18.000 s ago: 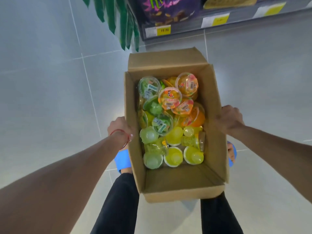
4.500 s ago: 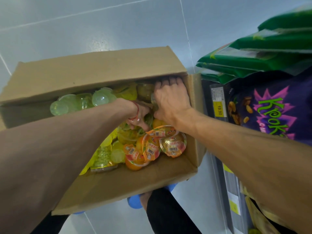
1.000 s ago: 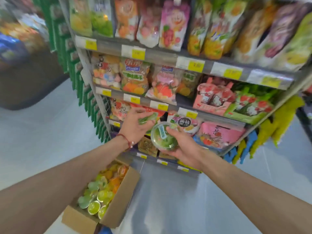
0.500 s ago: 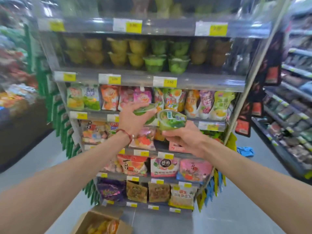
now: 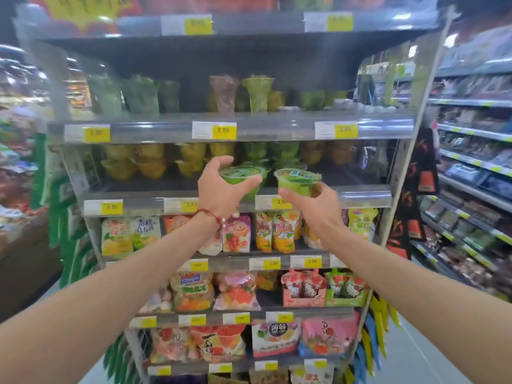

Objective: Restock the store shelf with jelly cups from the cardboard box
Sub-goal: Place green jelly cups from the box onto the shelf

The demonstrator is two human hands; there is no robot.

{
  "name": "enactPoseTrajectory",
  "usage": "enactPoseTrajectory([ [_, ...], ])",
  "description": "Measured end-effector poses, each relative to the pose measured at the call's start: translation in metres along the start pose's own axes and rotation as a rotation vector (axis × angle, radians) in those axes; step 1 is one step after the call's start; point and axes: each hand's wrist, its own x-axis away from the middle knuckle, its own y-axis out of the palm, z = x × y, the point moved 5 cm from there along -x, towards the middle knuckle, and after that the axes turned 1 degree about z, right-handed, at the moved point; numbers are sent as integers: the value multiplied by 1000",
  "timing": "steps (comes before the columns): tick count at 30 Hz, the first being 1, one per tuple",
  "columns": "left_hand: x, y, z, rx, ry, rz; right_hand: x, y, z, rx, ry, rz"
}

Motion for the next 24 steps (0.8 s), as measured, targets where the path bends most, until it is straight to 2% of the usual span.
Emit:
enactPoseTrajectory([
  [5, -31, 19, -1, 75, -33, 39, -37, -2, -17, 34, -136, 143],
  [9, -51, 36, -3, 120, -26, 67, -69, 4, -20, 85, -166, 198],
  [20, -87, 65, -21, 130, 27, 50, -114, 29, -3, 149, -136, 131],
  [24, -85, 73, -24, 120, 65, -24, -117, 31, 5, 138, -170, 125],
])
